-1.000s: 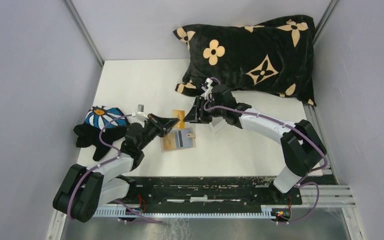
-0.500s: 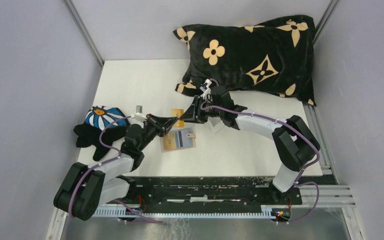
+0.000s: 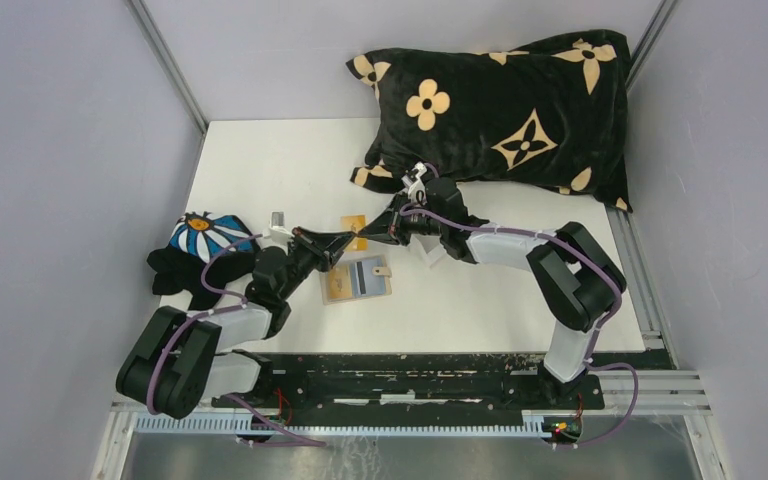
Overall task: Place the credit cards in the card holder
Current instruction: Pick up the credit card from the storage box, then turn over the card slot in the card holder.
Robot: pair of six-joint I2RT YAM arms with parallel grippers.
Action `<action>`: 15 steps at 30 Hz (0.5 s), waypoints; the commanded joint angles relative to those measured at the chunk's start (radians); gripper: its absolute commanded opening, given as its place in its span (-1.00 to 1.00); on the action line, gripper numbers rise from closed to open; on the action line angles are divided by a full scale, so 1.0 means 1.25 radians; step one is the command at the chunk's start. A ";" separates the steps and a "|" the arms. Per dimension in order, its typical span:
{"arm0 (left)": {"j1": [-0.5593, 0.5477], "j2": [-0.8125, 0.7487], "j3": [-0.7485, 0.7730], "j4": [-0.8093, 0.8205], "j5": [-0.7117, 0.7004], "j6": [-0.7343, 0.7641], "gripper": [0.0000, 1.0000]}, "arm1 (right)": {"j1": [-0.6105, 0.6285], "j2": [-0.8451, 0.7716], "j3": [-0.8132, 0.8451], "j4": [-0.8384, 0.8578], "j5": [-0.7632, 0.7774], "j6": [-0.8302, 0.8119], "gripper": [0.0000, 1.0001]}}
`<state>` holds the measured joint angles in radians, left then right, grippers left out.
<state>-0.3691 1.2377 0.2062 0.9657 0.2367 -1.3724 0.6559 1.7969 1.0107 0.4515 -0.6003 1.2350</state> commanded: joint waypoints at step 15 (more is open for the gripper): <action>0.002 -0.193 0.014 -0.316 -0.094 0.106 0.24 | 0.016 -0.023 0.057 -0.099 -0.025 -0.088 -0.98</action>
<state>-0.3622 1.1149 0.2054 0.7597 0.1814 -1.3563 0.6621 1.8385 1.0119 0.5327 -0.6453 1.3052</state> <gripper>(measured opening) 0.616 0.018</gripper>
